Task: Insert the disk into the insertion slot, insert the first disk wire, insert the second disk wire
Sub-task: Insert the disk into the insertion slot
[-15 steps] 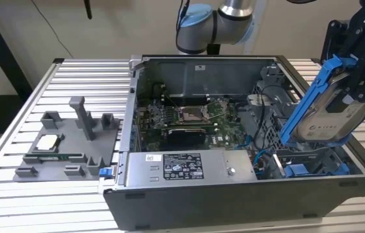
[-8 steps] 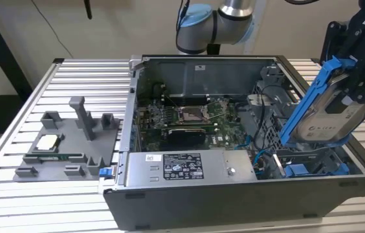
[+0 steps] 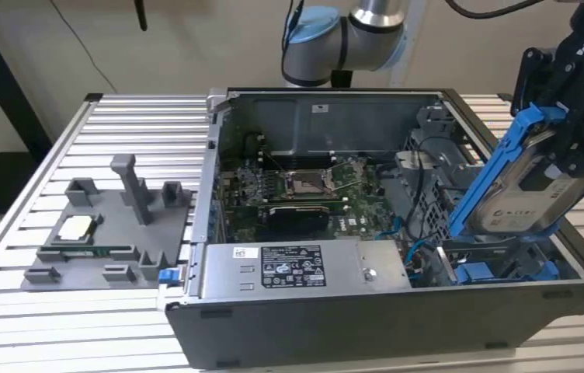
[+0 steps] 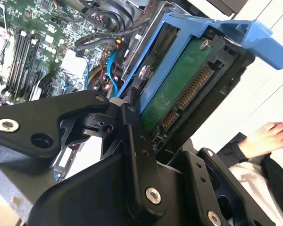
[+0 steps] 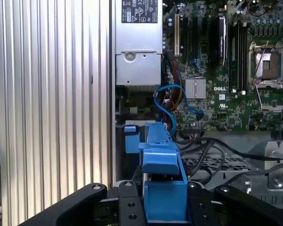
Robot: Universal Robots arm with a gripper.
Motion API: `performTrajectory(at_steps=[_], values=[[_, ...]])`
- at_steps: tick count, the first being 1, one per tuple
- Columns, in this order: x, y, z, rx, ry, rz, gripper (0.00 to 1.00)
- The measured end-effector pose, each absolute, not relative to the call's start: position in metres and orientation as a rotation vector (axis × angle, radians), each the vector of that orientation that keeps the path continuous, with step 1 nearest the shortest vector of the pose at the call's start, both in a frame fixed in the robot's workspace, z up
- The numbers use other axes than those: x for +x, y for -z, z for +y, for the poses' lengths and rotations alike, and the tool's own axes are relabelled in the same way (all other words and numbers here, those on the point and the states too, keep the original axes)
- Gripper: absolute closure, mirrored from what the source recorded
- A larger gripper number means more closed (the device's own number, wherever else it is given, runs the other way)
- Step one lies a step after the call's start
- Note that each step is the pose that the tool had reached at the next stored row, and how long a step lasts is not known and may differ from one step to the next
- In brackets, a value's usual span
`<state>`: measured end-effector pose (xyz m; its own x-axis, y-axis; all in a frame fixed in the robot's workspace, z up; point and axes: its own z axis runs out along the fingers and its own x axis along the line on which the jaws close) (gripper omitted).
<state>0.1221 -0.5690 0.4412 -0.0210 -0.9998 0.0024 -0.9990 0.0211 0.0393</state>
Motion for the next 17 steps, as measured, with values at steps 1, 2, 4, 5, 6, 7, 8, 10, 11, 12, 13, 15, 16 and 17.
performTrajectory(at_steps=[1, 2, 4, 5, 6, 7, 8, 10, 11, 12, 13, 15, 16, 17], values=[[0.123, -0.440, -0.569, 2.177, 0.041, -2.224, 0.67], [0.124, -0.438, -0.569, 2.177, 0.041, -2.224, 0.67], [0.126, -0.434, -0.569, 2.177, 0.042, -2.224, 0.67], [0.126, -0.432, -0.569, 2.178, 0.042, -2.224, 0.67], [0.126, -0.430, -0.570, 2.178, 0.042, -2.224, 0.67], [0.126, -0.429, -0.571, 2.178, 0.042, -2.224, 0.67], [0.126, -0.427, -0.572, 2.178, 0.042, -2.224, 0.67], [0.127, -0.423, -0.573, 2.178, 0.043, -2.224, 0.67], [0.127, -0.421, -0.573, 2.179, 0.044, -2.225, 0.67], [0.127, -0.420, -0.573, 2.179, 0.045, -2.225, 0.67], [0.127, -0.418, -0.573, 2.180, 0.046, -2.226, 0.67], [0.127, -0.415, -0.573, 2.182, 0.050, -2.228, 0.67], [0.127, -0.413, -0.573, 2.184, 0.053, -2.230, 0.67], [0.127, -0.412, -0.573, 2.185, 0.055, -2.230, 0.67]])
